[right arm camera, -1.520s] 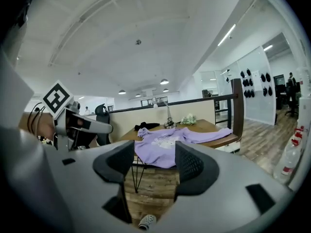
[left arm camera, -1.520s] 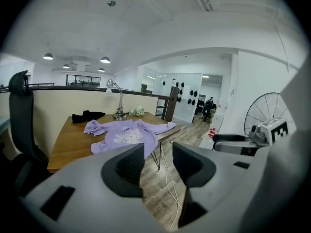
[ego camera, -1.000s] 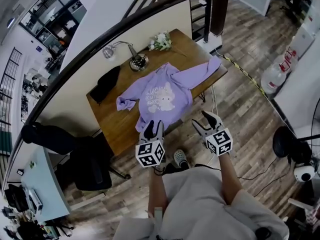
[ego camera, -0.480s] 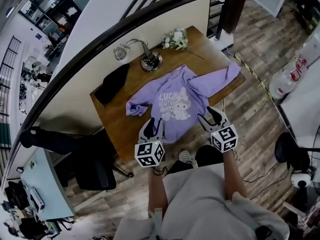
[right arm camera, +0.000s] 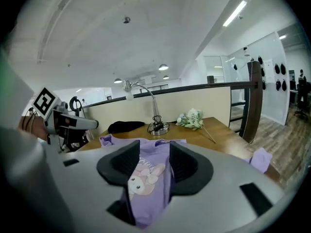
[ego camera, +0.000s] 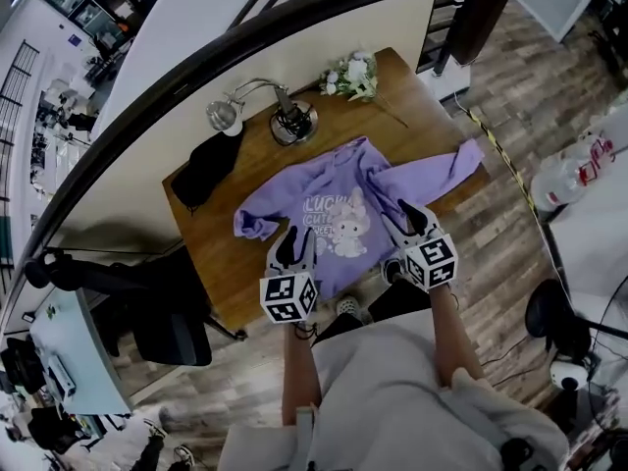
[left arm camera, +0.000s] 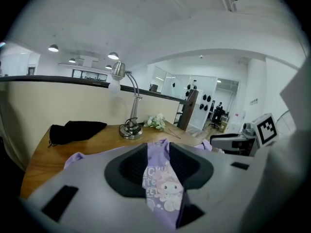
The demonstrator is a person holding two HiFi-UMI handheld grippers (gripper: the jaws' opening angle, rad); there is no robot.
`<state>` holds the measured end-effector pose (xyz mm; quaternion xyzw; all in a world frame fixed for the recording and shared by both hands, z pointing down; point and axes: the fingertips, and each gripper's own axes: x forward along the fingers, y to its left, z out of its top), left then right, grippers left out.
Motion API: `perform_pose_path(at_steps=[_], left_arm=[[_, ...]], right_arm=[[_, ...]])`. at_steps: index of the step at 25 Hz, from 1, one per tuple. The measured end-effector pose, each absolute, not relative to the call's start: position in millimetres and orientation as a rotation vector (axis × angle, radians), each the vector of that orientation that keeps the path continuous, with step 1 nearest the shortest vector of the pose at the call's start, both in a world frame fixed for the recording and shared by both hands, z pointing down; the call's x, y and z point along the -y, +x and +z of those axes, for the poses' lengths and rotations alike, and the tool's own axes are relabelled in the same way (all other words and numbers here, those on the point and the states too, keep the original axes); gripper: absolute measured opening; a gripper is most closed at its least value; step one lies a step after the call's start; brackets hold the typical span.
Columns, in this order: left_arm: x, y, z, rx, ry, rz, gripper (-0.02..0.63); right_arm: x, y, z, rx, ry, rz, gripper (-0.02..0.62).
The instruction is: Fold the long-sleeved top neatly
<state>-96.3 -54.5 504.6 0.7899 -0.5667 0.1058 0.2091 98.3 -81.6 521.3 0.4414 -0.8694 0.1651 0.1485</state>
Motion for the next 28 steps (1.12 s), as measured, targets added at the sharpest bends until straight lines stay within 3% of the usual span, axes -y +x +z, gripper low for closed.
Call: perform_pose_path(at_steps=[12,28], left_arm=[[194.0,-79.6,557.2,1.411,2.328,0.731,0.149],[273.9,-47.3,659.8,0.964,2.41,1.234,0.147]], right_arm=[[226.7,95.0,585.7,2.468,1.034,0.575,0.186],[285.2,77.9,678.4,2.308,0.878,0.701,0.181]])
